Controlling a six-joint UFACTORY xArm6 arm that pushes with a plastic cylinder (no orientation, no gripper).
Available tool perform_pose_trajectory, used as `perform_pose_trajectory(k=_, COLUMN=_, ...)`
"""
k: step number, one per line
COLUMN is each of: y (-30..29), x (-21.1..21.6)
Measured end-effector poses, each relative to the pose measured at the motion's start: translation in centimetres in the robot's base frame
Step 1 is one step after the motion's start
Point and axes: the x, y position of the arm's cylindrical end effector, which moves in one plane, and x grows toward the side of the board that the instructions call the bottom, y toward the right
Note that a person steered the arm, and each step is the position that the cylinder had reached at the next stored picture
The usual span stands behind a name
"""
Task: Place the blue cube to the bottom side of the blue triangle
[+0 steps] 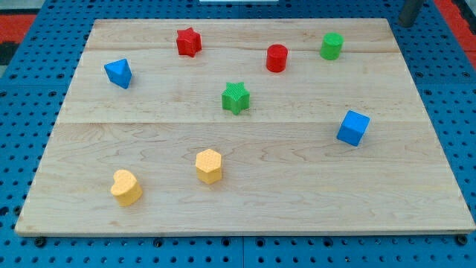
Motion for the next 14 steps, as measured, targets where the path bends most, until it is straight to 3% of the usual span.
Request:
perform_pose_trajectory(k=1, y=0.0, x=2.5)
perform_pose_trajectory(k=2, y=-0.7, x=9.0)
perform_pose_trajectory(k=3, y=-1.4, x=18.6)
perform_pose_trajectory(k=4, y=-8.9, x=24.3)
perform_pose_trajectory(k=5, y=-18.0, x=26.1)
perform_pose_trajectory(k=7, y=-25.5, x=21.9)
perform_pose_trajectory(k=10, y=-25.5, x=21.8)
perform_pose_trajectory(k=12, y=-33.5, x=22.4)
perform_pose_trajectory(k=13, y=-28.7, x=19.8)
perform_pose_trajectory(k=14, y=-32.0, x=18.6)
